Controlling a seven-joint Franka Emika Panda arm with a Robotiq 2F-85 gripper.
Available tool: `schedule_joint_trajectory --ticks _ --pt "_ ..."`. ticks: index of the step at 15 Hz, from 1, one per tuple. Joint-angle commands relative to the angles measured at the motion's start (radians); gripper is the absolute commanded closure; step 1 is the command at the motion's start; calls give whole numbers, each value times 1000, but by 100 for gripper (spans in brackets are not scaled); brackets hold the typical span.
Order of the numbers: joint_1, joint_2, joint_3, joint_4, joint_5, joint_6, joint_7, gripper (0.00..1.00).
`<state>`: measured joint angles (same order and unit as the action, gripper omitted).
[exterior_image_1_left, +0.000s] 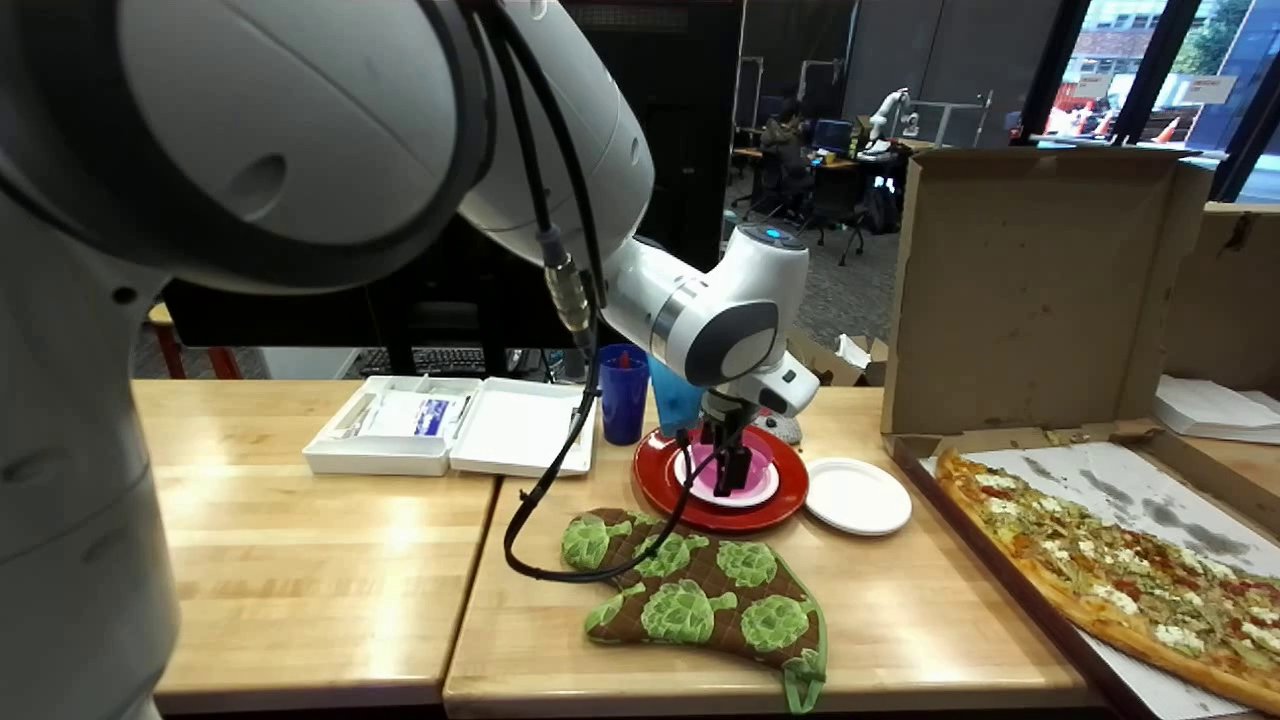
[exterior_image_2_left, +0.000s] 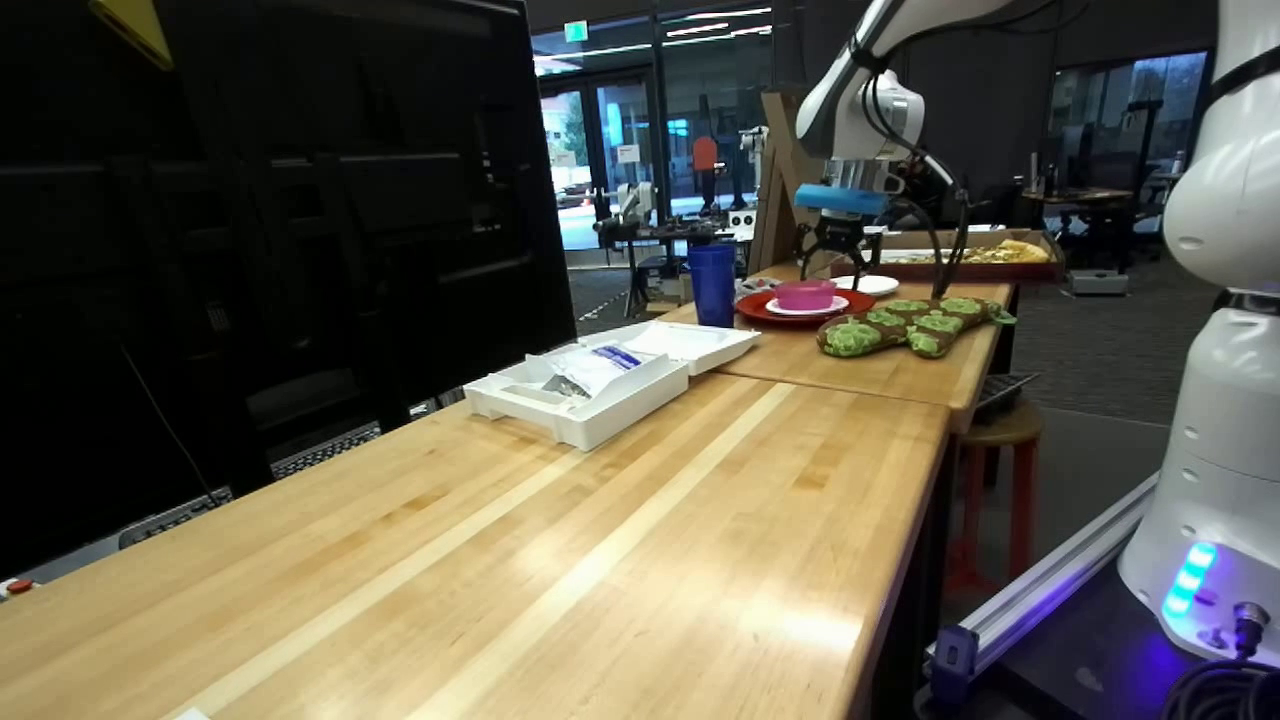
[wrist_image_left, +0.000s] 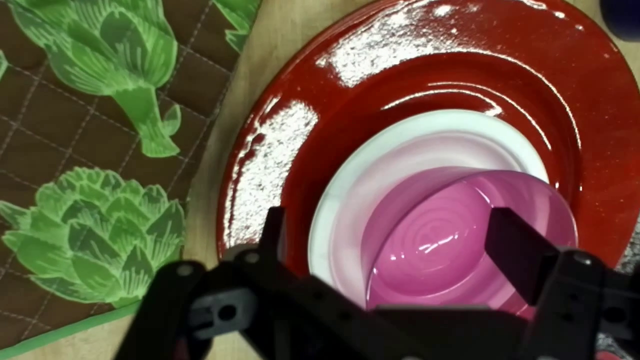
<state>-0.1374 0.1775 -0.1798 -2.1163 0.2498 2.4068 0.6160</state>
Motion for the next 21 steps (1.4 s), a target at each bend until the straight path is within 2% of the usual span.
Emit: schedule_joint_trajectory --ticks 1,4,6,9,16,21 --pt "-9 23 -3 14 18 8 -21 0" --pt "-14 41 -5 20 26 11 -21 5" --pt "-18 55 -6 26 39 9 -23 14" --pt "-23 69 -8 33 51 9 -23 46" --pt "-24 77 -11 44 48 18 -19 100" --pt "-20 71 -9 41 44 32 -19 99"
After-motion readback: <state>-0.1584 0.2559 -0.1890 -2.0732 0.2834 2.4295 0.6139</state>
